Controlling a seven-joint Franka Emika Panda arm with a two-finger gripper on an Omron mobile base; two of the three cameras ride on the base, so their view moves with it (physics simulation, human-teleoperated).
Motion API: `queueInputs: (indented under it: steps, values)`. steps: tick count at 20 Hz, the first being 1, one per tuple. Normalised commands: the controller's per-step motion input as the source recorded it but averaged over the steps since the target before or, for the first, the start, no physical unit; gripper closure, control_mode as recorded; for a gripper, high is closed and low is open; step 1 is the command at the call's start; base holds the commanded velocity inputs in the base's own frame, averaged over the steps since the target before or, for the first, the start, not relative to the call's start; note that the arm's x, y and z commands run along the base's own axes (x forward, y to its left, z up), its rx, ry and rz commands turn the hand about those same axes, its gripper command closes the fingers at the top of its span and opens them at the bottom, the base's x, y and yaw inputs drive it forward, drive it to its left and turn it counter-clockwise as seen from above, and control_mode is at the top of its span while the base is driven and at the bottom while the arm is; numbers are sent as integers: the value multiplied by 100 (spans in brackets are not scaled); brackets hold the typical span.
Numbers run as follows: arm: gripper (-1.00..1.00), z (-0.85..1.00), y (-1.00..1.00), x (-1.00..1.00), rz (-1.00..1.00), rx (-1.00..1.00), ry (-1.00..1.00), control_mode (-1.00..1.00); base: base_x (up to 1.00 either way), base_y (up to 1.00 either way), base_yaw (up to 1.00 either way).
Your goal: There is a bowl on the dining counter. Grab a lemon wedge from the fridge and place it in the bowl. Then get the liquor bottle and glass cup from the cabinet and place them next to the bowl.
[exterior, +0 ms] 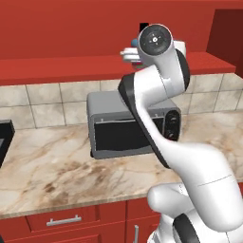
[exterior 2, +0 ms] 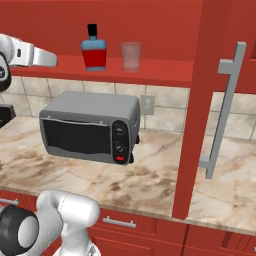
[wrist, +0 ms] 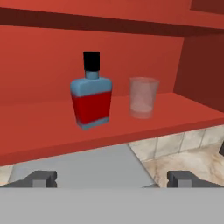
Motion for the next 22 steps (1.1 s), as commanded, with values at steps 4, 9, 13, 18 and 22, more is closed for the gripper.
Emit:
queueInputs:
  steps: [4,9,13,18,22]
  values:
    - [-100,39,8,52,-6,-3,0,-100,0,0,0]
    - [-100,3,1,49,-7,-4,3,-100,0,0,0]
    - [-100,-11,0,41,-8,-2,0,-100,0,0,0]
    - [-100,-15,0,31,-8,-2,-5,-100,0,0,0]
    - [-100,-2,0,30,-7,0,-4,-100,0,0,0]
